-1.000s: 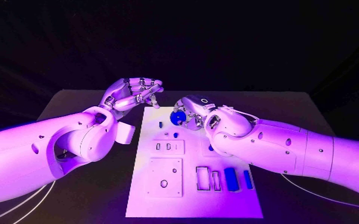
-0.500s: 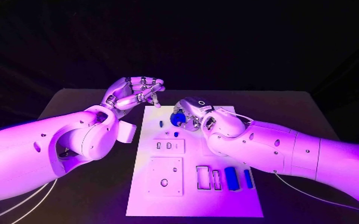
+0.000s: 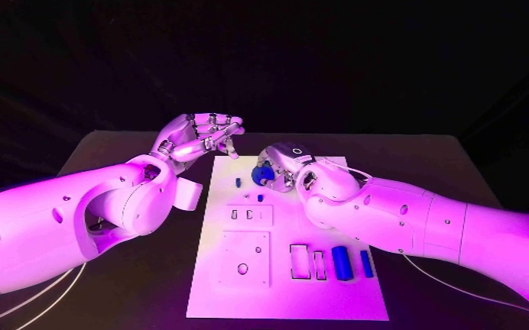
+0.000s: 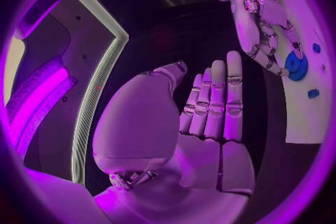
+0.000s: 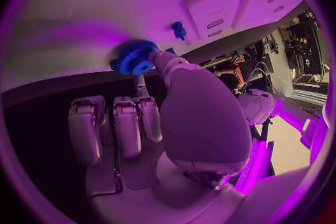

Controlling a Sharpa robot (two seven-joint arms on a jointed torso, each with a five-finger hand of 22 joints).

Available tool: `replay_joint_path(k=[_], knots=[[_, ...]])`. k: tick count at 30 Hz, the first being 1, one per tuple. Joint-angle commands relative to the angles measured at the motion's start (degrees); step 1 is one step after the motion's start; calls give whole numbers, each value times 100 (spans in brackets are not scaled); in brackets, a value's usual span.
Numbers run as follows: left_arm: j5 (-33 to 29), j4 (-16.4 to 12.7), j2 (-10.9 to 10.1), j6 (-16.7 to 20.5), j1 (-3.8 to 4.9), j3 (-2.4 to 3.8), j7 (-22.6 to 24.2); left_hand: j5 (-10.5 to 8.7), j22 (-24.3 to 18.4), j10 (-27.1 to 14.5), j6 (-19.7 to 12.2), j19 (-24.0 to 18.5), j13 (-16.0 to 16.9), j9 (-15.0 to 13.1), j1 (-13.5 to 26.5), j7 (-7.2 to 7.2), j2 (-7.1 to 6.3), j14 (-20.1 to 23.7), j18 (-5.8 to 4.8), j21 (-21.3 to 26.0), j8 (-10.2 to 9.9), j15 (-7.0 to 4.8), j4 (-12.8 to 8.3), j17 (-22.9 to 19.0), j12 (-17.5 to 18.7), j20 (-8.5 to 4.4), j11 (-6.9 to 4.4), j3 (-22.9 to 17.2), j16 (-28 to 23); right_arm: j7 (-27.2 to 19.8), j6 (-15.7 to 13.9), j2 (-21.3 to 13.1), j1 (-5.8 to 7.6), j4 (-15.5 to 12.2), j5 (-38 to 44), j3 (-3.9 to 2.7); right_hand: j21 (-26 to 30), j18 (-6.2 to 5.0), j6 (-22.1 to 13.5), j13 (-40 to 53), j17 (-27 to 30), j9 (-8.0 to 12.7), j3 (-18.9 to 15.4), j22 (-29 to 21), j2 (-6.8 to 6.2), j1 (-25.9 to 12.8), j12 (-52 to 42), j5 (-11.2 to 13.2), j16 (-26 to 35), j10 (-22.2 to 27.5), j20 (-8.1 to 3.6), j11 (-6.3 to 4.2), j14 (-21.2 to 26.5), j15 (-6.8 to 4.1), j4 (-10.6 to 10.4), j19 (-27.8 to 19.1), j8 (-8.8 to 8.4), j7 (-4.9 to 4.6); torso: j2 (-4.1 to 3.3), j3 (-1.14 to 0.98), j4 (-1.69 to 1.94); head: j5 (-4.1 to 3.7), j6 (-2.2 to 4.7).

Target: Assemble the parts on the task board

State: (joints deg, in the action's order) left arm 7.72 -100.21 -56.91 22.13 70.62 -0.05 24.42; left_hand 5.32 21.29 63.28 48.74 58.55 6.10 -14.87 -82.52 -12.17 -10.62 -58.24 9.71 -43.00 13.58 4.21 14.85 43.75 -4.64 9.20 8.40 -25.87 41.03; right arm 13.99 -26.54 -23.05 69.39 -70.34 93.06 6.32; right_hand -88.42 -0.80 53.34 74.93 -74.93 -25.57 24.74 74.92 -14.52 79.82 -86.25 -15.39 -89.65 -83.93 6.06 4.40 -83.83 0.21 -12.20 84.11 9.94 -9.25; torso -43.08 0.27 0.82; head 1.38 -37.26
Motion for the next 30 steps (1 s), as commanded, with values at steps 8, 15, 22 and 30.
replay_joint_path(k=[8,15,22,30], knots=[[-9,-6,12,-90,7,3,19,-26,30,-41,-45,-62,12,-17,10,8,8,28,70,-67,-28,1,-10,10,27,3,-9,-50,23,-58,165,27,0,79,-186,-2,104,-1,-429,960,-1507,4,-1852,1234,293,-527,116,684,-35,-73,98,97,-617,90,-463,409,-164,-87,4,0,-10,9,16],[-9,-18,-6,-95,8,3,17,-26,30,-41,-45,-62,12,-17,10,8,8,28,70,-67,-28,1,-10,10,27,3,-9,-50,23,-88,398,-14,0,64,-316,2,101,0,-340,967,-1507,-31,-2022,1243,492,-866,110,436,-35,-79,90,77,-617,78,-477,414,-116,-63,6,-1,-10,-6,7],[-10,-32,-16,-99,8,3,21,-26,30,-41,-45,-62,12,-17,10,8,8,28,70,-67,-28,1,-10,10,27,3,-9,-50,23,-85,569,-39,0,81,-391,9,98,2,-292,978,-1507,-46,-1964,1249,615,-1029,101,399,-35,-89,83,66,-617,69,-470,418,-90,-46,6,-3,-16,-10,2],[-10,-40,-33,-91,8,3,22,-26,30,-41,-45,-62,12,-17,10,8,8,28,70,-67,-28,1,-10,10,27,3,-9,-50,23,-36,605,-111,0,83,-407,15,87,5,-251,986,-1507,-57,-1891,1262,678,-1057,95,294,-35,-96,70,49,-617,53,-464,427,-67,-28,3,-2,-6,-19,-17]])
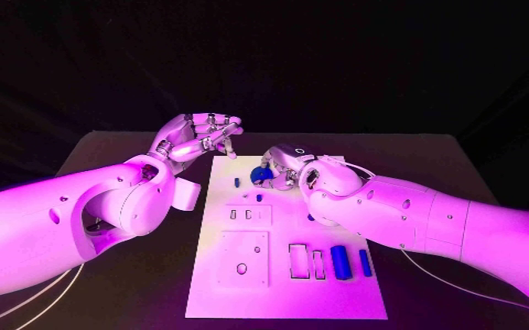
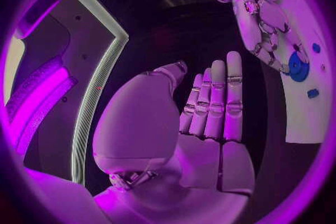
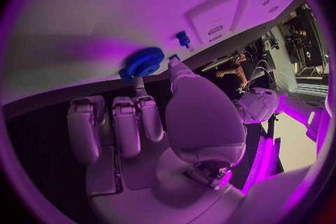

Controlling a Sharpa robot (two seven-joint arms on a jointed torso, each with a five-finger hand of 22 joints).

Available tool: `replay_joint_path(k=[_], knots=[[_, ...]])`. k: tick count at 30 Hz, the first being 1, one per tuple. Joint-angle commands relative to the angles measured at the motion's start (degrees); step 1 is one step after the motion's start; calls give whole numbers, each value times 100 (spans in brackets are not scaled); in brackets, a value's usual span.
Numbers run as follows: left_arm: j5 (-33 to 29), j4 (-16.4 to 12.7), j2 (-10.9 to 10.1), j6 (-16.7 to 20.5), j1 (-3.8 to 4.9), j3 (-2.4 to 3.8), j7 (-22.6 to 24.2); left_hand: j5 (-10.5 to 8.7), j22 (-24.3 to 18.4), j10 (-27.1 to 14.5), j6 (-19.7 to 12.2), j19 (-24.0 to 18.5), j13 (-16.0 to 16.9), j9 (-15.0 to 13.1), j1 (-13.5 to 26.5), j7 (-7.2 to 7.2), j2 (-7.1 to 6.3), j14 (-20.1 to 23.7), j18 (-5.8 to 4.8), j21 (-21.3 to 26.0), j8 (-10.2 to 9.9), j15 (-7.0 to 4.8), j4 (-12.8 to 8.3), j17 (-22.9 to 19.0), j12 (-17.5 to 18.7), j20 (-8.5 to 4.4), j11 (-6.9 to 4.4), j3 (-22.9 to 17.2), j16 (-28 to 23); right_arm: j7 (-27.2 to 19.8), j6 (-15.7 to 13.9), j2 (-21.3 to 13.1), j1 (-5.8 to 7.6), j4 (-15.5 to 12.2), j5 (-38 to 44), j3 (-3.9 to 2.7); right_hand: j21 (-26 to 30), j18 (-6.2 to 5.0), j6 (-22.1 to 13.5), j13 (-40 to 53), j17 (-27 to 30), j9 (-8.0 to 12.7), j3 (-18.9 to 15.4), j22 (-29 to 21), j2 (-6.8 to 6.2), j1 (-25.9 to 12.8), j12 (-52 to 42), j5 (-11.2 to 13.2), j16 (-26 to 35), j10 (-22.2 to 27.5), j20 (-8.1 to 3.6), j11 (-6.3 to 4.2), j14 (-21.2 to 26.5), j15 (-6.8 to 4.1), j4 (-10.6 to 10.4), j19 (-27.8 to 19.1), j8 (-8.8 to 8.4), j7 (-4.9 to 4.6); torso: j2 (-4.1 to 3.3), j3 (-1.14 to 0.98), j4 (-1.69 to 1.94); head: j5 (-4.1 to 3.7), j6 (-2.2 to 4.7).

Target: Assemble the parts on the task board

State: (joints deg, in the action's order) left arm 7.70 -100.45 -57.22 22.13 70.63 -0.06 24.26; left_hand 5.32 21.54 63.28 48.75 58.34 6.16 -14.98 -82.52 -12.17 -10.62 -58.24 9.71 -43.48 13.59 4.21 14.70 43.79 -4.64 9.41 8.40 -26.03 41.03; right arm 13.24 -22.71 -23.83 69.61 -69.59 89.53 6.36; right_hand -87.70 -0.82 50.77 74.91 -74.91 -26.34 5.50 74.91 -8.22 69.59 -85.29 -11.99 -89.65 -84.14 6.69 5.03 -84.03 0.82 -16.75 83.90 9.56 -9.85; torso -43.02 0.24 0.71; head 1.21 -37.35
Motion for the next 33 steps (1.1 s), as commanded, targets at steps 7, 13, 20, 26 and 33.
replay_joint_path(k=[7,13,20,26,33], knots=[[-9,-16,-10,-88,7,4,41,-26,6,-41,-45,-41,6,-6,10,8,8,28,70,-20,-28,1,6,6,27,-18,-9,-35,23,42,140,-138,-29,-92,-55,14,6,10,14,998,-1509,17,67,1275,65,-58,-10,-141,-35,-86,0,-21,-597,-15,-5,454,-24,40,-5,1,9,4,-21],[-9,-6,-20,-86,7,4,43,-26,6,-41,-45,-41,6,-6,10,8,8,28,70,-20,-28,1,6,6,27,-18,-9,-35,23,46,-51,-265,-47,-232,-41,15,1,11,22,1002,-1509,14,108,1281,62,-26,-13,-217,-35,-91,-6,-28,-597,-22,4,458,-19,46,-1,-1,3,17,-24],[-9,2,-26,-93,6,3,42,-26,23,-45,-48,-65,8,-15,17,6,2,34,71,-47,-30,2,2,5,28,-15,-8,-44,26,45,-260,-588,-50,-570,-90,5,5,10,23,1005,-1509,13,119,1277,60,-17,-16,-241,-35,-94,-8,-29,-597,-23,4,455,-19,46,7,0,-2,8,-6],[-16,52,-31,-100,6,3,41,-26,23,-45,-48,-65,8,-15,17,6,2,34,71,-47,-30,2,2,5,28,-15,-8,-44,26,-200,-419,-1214,31,-1228,-655,-80,145,-31,-31,948,-1433,22,223,1145,-12,180,41,-276,-5,-35,-12,-21,-578,-21,22,366,-51,33,31,-6,-38,-17,48],[-21,130,-9,-117,6,2,51,-27,27,-44,-49,-72,9,-17,20,7,-1,36,71,-54,-30,3,1,5,27,-14,-8,-47,26,-958,-380,-2106,220,-1764,-1856,-124,220,-50,-75,917,-1417,27,471,1087,-75,725,75,-240,2,5,0,-5,-574,-9,112,323,-91,11,98,-28,-108,-16,38]])
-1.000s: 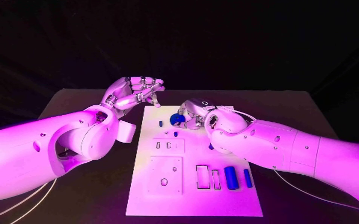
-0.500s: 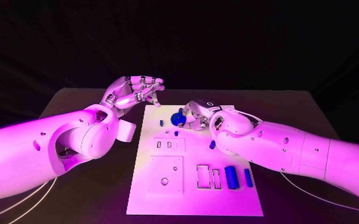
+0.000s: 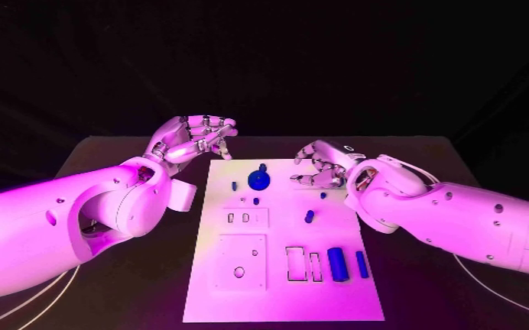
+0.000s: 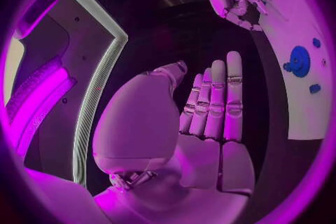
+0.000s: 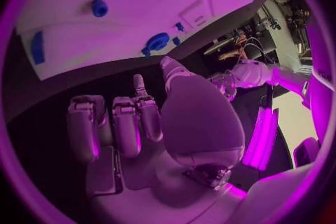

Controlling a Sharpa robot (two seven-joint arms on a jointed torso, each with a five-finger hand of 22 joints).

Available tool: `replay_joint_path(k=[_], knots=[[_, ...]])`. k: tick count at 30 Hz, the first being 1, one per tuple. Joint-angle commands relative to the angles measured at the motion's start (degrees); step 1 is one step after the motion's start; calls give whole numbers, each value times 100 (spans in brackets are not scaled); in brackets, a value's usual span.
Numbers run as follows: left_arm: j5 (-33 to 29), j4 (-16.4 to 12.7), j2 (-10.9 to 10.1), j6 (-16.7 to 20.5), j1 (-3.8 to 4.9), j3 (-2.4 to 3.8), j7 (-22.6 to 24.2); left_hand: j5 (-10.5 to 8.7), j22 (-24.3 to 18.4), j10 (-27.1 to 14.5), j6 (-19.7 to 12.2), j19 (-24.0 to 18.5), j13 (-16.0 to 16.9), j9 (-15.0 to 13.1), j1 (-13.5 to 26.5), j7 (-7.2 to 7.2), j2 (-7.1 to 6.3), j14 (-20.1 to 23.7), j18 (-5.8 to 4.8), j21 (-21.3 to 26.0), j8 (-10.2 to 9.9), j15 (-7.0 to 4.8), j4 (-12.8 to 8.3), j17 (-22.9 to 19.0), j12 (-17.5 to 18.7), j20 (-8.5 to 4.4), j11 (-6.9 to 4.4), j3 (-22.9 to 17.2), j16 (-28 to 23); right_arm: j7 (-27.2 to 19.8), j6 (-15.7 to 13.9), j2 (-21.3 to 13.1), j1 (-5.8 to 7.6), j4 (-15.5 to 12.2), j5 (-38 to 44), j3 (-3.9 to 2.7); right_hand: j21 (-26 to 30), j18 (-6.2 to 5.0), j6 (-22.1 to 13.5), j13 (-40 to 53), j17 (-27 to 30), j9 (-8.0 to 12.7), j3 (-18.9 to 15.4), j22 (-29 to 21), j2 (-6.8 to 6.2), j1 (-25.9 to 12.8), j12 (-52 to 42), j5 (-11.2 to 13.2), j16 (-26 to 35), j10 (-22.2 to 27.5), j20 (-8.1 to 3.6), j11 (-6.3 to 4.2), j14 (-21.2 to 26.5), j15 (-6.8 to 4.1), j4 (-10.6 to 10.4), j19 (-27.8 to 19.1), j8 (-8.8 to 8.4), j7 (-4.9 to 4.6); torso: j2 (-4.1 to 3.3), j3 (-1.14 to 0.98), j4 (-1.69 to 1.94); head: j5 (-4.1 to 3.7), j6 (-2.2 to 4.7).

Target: Assemble the parts on the task board

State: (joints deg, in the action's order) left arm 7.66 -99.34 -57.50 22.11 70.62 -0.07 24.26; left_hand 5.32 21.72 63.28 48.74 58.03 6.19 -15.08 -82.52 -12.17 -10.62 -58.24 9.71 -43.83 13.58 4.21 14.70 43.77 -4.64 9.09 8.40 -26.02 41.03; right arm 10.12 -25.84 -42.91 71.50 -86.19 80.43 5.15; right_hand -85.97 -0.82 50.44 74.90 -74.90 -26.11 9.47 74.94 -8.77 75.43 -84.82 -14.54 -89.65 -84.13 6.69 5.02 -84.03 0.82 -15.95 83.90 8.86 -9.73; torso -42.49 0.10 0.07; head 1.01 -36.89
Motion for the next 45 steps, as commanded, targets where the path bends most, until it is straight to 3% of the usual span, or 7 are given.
replay_joint_path(k=[1,8,16,21,32,45], knots=[[-18,29,22,-117,6,4,52,-27,9,-44,-49,-41,6,-7,20,6,-1,36,71,-19,-30,3,0,7,27,18,-8,-47,26,-756,-25,-325,49,-143,-1115,-6,70,-55,-43,910,-1411,5,115,1064,-45,235,38,5,5,15,2,-3,-572,-9,59,310,-25,-3,52,-18,-49,3,-5],[-24,83,46,-136,4,3,55,-27,9,-44,-49,-41,6,-7,20,6,-1,36,71,-19,-30,3,0,7,27,18,-8,-47,26,-1257,301,-974,80,-112,-1657,-7,131,-69,-51,856,-1391,19,370,1022,-203,722,93,-57,15,74,5,6,-566,-1,278,277,-64,-20,100,-59,-88,24,-29],[-29,122,69,-160,1,1,54,-27,9,-44,-49,-41,6,-7,20,6,-1,36,71,-19,-30,3,0,7,27,18,-8,-47,26,-1528,559,-1269,-31,275,-1621,5,169,-78,-74,796,-1394,39,501,997,-339,943,154,-95,14,138,8,12,-567,2,414,256,-105,-28,139,-74,-114,-23,-62],[-30,130,72,-170,-1,1,55,-27,9,-44,-49,-41,6,-7,20,6,-1,36,71,-19,-30,3,0,7,27,18,-8,-47,26,-1535,578,-1215,-123,461,-1591,8,167,-77,-80,793,-1400,41,516,999,-346,964,157,-100,12,142,8,13,-568,3,426,257,-111,-31,142,-92,-132,-23,-64],[-31,141,94,-191,-4,0,57,-27,19,-42,-49,-56,9,-13,20,10,-7,41,72,-34,-30,3,-6,7,25,19,-10,-53,26,-1411,492,-844,-247,884,-1546,10,168,-77,-86,797,-1413,44,533,1000,-351,986,153,-106,6,138,9,17,-571,5,439,257,-118,-36,122,-73,-87,-69,-79],[-31,149,98,-199,-4,0,57,-27,19,-42,-49,-56,9,-13,20,10,-7,41,72,-34,-30,3,-6,7,25,19,-10,-53,26,-1301,510,-504,-358,1213,-1487,20,165,-77,-67,814,-1419,44,582,1003,-326,1005,136,-132,3,118,11,21,-573,9,441,260,-114,-40,129,-69,-91,-70,-139]])
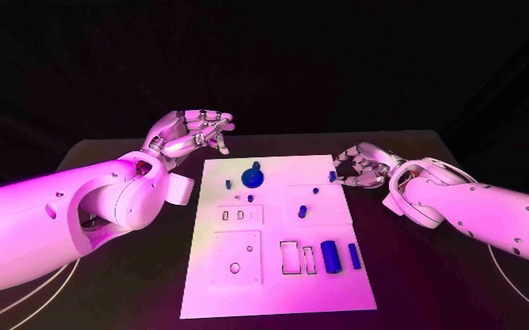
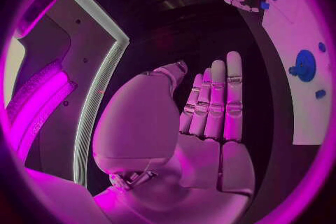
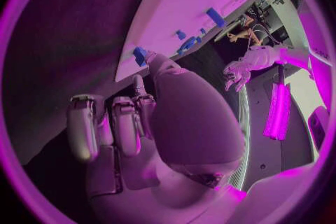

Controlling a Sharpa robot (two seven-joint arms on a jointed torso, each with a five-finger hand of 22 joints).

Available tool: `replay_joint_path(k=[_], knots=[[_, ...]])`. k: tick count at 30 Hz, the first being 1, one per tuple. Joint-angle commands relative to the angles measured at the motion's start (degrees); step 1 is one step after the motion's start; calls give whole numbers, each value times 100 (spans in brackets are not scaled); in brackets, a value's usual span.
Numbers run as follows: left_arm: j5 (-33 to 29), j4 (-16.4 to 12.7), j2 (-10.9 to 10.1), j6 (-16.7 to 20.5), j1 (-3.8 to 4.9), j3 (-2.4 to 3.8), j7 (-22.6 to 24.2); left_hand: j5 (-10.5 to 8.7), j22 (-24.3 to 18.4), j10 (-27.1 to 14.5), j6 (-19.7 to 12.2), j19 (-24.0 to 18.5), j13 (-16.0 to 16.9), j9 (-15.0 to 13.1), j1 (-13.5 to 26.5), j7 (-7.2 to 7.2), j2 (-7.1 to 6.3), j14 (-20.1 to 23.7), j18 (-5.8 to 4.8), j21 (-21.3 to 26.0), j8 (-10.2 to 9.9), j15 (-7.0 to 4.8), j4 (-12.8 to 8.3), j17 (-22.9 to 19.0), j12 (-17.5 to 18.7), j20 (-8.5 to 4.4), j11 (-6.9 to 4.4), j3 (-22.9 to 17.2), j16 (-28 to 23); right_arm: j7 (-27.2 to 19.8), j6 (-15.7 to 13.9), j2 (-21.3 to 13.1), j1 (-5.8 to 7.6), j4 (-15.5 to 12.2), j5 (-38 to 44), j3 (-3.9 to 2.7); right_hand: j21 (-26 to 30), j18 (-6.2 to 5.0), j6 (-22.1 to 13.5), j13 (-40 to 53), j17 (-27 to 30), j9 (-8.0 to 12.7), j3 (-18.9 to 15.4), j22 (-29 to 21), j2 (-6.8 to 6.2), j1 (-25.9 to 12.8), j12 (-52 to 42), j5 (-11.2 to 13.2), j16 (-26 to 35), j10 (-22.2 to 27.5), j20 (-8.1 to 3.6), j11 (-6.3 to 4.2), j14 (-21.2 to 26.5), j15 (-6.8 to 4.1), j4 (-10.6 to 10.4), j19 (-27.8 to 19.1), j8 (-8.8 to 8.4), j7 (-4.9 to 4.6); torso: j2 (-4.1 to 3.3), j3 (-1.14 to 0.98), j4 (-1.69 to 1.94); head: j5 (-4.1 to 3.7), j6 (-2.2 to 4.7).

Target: Assemble the parts on the task board

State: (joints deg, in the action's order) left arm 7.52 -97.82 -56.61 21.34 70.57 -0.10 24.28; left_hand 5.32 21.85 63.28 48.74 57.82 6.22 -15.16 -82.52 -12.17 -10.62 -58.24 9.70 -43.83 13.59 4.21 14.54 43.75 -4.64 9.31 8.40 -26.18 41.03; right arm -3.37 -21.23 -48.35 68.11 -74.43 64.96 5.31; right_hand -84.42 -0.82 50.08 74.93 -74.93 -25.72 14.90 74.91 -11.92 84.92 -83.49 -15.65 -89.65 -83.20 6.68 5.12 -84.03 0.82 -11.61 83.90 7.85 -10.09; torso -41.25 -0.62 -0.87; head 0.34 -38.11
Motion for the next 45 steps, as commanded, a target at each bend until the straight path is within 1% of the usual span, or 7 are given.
replay_joint_path(k=[1,14,19,33,38,41,45], knots=[[-17,-3,9,-122,1,3,54,-27,5,-42,-49,-35,6,-5,20,10,-8,41,72,-34,-30,3,9,8,25,-3,-10,-37,26,54,57,54,-28,47,71,5,13,-78,-26,813,-1419,4,48,1004,-7,58,1,-24,3,22,12,11,-574,9,7,259,-12,-4,4,1,4,-4,-19],[-17,-10,2,-119,1,3,49,-27,5,-42,-49,-35,6,-5,20,10,-8,41,72,-34,-30,3,9,8,25,-3,-10,-37,26,107,101,200,-77,165,107,15,-22,-68,194,859,-1441,-1,363,1042,112,34,-49,-60,-7,-35,0,-16,-580,-9,-22,285,60,24,-2,-4,1,11,-32],[-17,-12,-2,-119,1,3,47,-27,5,-42,-49,-35,6,-5,20,10,-8,41,72,-34,-30,3,9,8,25,-3,-10,-37,26,110,126,243,-92,196,126,21,-30,-65,325,870,-1450,5,643,1056,135,19,-61,98,-10,-49,-27,-50,-582,-39,13,294,105,62,2,-9,-4,28,-49],[-17,-8,-5,-133,1,3,31,-27,5,-42,-49,-35,6,-5,20,10,-8,41,72,-34,-30,3,9,8,25,-3,-10,-37,26,105,108,301,-102,210,137,25,-47,-60,381,900,-1460,4,768,1073,144,-26,-91,119,-15,-83,-40,-66,-585,-54,23,305,130,82,6,-15,-12,38,-67],[-17,-7,-5,-142,1,3,24,-27,25,-44,-51,-64,9,-16,23,9,-9,48,73,-66,-31,3,0,7,25,-1,-9,-53,27,111,-40,311,-102,196,129,25,-69,-54,422,928,-1461,1,824,1095,121,-114,-119,164,-15,-116,-53,-83,-585,-70,12,319,151,104,3,-12,-9,35,-74],[-17,-6,-6,-148,1,3,21,-27,25,-44,-51,-64,9,-16,23,9,-9,48,73,-66,-31,3,0,7,25,-1,-9,-53,27,144,-232,311,-102,189,103,25,-115,-41,478,956,-1463,-12,951,1138,104,-256,-146,-152,-16,-148,-81,-117,-586,-98,-6,350,194,137,6,-10,-7,29,-72],[-17,-7,-8,-153,1,3,18,-27,25,-44,-51,-64,9,-16,23,9,-9,48,73,-66,-31,3,0,7,25,-1,-9,-53,27,235,-532,307,-102,172,87,25,-142,-34,530,973,-1467,-31,1030,1162,117,-263,-161,-214,-18,-167,-94,-136,-587,-112,34,367,237,159,7,-8,-7,30,-72]])
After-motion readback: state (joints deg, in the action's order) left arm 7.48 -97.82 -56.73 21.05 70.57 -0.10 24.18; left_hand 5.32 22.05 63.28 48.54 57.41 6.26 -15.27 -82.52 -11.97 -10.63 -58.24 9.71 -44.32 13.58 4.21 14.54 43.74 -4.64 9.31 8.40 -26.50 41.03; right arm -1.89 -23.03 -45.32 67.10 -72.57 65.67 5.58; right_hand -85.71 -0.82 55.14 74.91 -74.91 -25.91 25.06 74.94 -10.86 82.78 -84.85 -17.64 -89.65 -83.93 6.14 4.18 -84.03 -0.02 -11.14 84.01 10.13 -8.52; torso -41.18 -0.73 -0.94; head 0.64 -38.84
